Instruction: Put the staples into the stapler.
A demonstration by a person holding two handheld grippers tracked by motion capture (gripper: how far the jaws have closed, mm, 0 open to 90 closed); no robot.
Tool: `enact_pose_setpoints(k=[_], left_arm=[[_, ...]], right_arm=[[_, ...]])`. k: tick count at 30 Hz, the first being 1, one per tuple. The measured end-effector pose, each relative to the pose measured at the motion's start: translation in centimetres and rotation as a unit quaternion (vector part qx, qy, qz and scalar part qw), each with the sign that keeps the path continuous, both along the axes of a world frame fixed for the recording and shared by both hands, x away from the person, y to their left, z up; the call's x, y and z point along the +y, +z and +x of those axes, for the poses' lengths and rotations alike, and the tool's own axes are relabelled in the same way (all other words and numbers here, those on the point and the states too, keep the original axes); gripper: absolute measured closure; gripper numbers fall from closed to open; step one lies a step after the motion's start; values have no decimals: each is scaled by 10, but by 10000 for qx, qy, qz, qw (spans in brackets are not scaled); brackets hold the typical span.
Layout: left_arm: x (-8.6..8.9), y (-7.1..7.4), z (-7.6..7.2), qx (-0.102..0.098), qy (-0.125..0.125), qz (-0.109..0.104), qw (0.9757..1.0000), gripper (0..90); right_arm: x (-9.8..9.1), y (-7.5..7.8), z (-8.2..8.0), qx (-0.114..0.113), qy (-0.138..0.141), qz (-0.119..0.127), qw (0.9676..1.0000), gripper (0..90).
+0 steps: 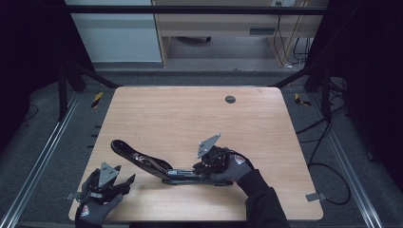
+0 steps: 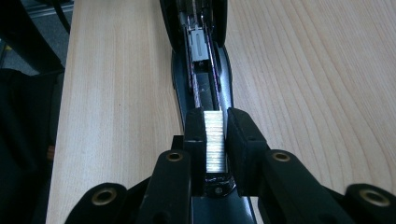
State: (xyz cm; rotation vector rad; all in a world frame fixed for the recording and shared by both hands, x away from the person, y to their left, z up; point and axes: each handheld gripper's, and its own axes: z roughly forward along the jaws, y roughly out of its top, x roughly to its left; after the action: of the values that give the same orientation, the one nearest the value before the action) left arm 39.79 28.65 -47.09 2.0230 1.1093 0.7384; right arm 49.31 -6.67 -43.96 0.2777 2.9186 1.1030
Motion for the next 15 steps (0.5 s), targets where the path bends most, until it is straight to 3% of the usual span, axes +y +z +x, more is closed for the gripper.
enact_pose_setpoints(k=[15], left_arm=[[0, 0, 0, 4, 11, -5, 10000, 366]], right_arm=[[0, 0, 3, 18, 47, -28, 10000, 785]])
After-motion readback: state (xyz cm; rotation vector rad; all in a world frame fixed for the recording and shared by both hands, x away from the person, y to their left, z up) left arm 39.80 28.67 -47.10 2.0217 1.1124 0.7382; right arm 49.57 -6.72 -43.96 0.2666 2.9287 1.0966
